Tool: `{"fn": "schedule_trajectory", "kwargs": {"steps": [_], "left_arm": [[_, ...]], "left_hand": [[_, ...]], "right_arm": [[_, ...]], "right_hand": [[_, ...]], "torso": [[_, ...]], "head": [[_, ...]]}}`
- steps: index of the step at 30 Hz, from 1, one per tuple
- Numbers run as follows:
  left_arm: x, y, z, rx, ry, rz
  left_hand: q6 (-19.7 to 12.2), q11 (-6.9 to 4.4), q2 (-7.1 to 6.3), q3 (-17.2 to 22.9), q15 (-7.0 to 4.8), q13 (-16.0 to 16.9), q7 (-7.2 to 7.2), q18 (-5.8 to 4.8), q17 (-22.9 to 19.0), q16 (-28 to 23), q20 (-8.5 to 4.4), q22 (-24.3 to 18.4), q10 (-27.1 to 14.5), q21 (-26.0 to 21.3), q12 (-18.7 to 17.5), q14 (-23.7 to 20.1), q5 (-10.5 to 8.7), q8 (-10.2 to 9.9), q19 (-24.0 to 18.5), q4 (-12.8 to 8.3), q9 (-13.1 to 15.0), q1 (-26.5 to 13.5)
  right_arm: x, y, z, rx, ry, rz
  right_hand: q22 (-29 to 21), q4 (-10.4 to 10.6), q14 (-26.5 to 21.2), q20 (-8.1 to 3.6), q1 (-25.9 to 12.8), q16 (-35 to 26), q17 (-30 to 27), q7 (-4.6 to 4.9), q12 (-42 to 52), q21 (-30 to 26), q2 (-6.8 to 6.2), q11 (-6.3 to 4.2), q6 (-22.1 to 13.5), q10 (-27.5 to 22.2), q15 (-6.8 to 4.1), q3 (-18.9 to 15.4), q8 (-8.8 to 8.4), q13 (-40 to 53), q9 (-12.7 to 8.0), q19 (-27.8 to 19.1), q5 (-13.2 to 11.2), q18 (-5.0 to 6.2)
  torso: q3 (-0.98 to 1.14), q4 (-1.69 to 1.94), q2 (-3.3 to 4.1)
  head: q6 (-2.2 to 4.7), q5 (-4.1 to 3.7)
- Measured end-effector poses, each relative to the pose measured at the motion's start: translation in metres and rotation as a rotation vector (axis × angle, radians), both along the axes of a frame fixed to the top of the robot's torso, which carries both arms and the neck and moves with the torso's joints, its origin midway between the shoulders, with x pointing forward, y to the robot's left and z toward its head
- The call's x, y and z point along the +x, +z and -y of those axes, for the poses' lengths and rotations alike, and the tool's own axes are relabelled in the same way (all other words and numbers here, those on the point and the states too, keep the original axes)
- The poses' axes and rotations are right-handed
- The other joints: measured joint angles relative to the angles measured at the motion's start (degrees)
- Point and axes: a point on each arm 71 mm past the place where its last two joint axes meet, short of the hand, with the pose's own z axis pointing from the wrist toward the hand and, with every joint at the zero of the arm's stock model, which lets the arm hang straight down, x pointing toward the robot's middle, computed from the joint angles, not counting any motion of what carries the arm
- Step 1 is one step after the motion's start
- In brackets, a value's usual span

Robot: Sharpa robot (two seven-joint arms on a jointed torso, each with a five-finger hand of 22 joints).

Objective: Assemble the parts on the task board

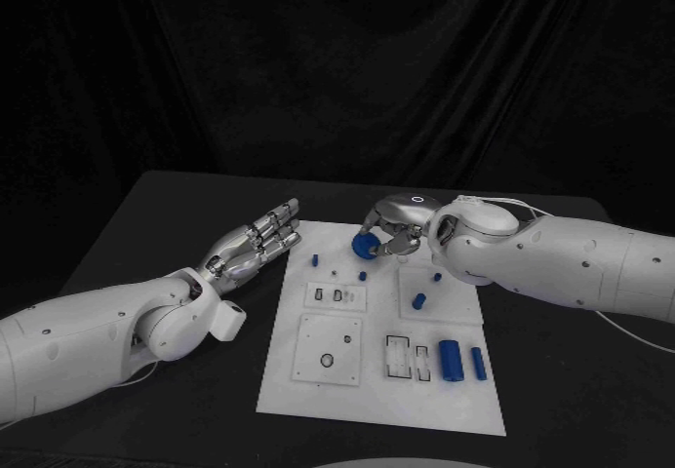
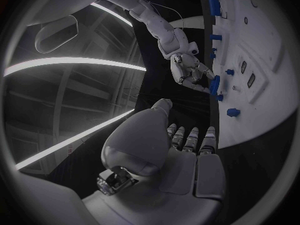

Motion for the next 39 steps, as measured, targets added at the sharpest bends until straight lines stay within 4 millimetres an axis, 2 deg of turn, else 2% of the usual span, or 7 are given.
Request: {"fn": "schedule_trajectory", "kwargs": {"steps": [14, 19, 21, 22, 23, 24, 39], "left_arm": [[0.001, -0.001, 0.001, 0.001, -0.006, -0.005], [0.001, -0.001, 0.002, 0.001, -0.01, -0.007], [0.001, -0.001, 0.003, 0.001, -0.011, -0.007], [0.001, -0.001, 0.003, 0.001, -0.011, -0.008], [0.001, -0.001, 0.003, 0.001, -0.011, -0.008], [0.001, -0.001, 0.003, 0.001, -0.012, -0.008], [0.001, -0.002, 0.004, 0.002, -0.018, -0.015]], "left_hand": [[0.0, 0.0, 0.0, 0.0, 0.21, 0.0, 0.0, 0.0, 0.0, 0.0, 0.21, 0.0, 0.0, 0.0, 0.0, -0.2, 0.0, 0.0, 0.2, 0.0, 0.0, 0.0], [0.0, 0.0, 0.0, 0.0, 0.21, 0.0, 0.0, 0.0, 0.0, 0.0, 0.21, 0.0, 0.0, 0.0, 0.0, -0.2, 0.0, 0.0, 0.2, 0.0, 0.1, 0.0], [0.0, 0.0, 0.0, 0.0, 0.21, 0.0, 0.0, 0.0, 0.0, 0.0, 0.21, 0.0, 0.0, 0.0, 0.0, -0.2, 0.0, 0.0, 0.2, 0.0, 0.1, 0.0], [0.0, 0.0, 0.0, 0.0, 0.21, 0.0, 0.0, 0.0, 0.0, 0.0, 0.21, 0.0, 0.0, 0.0, 0.0, -0.2, 0.0, 0.0, 0.2, 0.0, 0.0, 0.0], [0.0, 0.0, 0.0, 0.0, 0.21, 0.0, 0.0, 0.0, 0.0, 0.0, 0.21, 0.0, 0.0, 0.0, 0.0, -0.2, 0.0, 0.0, 0.2, 0.0, 0.0, 0.0], [0.0, 0.0, 0.0, 0.0, 0.21, 0.0, 0.0, 0.0, 0.0, 0.0, 0.21, 0.0, 0.0, 0.0, 0.0, -0.2, 0.0, 0.0, 0.2, 0.0, 0.0, 0.0], [0.0, -0.01, 0.0, 0.2, 0.41, 0.0, 0.0, 0.0, 0.0, 0.0, 0.41, 0.0, 0.0, 0.0, 0.0, 0.0, 0.0, 0.2, 0.0, -0.2, 0.0, 0.0]], "right_arm": [[0.005, -0.006, -0.018, -0.016, 0.022, -0.019], [0.008, -0.006, -0.02, -0.019, 0.02, -0.02], [0.008, -0.006, -0.02, -0.022, 0.019, -0.022], [0.008, -0.007, -0.02, -0.024, 0.019, -0.025], [0.008, -0.008, -0.019, -0.026, 0.018, -0.027], [0.008, -0.009, -0.019, -0.029, 0.017, -0.03], [0.007, -0.012, -0.017, -0.049, 0.014, -0.038]], "right_hand": [[-0.3, 0.3, 0.0, 0.33, -0.6, 0.0, 0.0, -0.05, 0.0, -0.9, -0.61, 0.27, 0.0, 0.0, 0.0, 0.5, 0.54, 0.0, 0.0, -0.3, -0.2, 0.0], [-0.7, 0.5, 0.1, 0.92, -0.6, 0.0, 0.0, -1.01, 0.0, -1.9, -0.62, 1.04, -1.0, 0.0, 0.48, 1.0, 0.69, 0.0, 0.0, -0.9, -0.9, 0.0], [-1.1, 0.3, 0.1, 1.24, -0.6, 0.0, 0.0, -1.32, 0.0, -2.8, -0.61, 1.04, -2.3, 0.0, 0.52, 1.5, -0.35, 0.0, 0.4, -1.2, -1.0, 0.01], [-1.4, 0.2, 0.1, 1.46, -0.6, 0.0, 0.0, -1.0, 0.0, -3.4, -0.61, 1.04, -4.0, 0.0, 0.52, 1.8, -1.48, 0.0, 7.5, -1.5, -1.0, 0.0], [-1.6, 0.2, 0.1, 1.55, -0.6, 0.0, 0.0, -0.74, 0.0, -3.7, -0.6, 1.04, -5.1, 0.0, 0.52, 2.0, -2.26, 0.0, 10.7, -1.5, -1.0, 0.01], [-1.7, 0.3, 0.1, 1.32, -0.6, 0.0, 0.0, -0.67, 0.0, -4.1, -0.6, 1.04, -6.0, 0.0, 0.52, 2.2, -2.79, 0.0, 11.7, -1.8, -1.0, 0.01], [-2.5, -0.4, 0.1, 0.77, -0.6, 0.0, 0.0, -1.3, 0.0, -6.5, -0.58, 0.6, -9.3, 0.0, 0.52, 5.2, -3.31, 0.0, 9.7, -2.7, 2.8, 0.01]], "torso": [[0.01, 0.22, 0.13], [0.02, 0.26, 0.14], [0.03, 0.22, 0.12], [0.03, 0.19, 0.12], [0.04, 0.15, 0.1], [0.04, 0.1, 0.08], [0.11, -0.1, -0.01]], "head": [[0.21, 0.01], [0.14, -0.02], [0.13, 0.09], [0.13, 0.16], [0.1, 0.23], [0.07, 0.27], [-0.2, 0.55]]}}
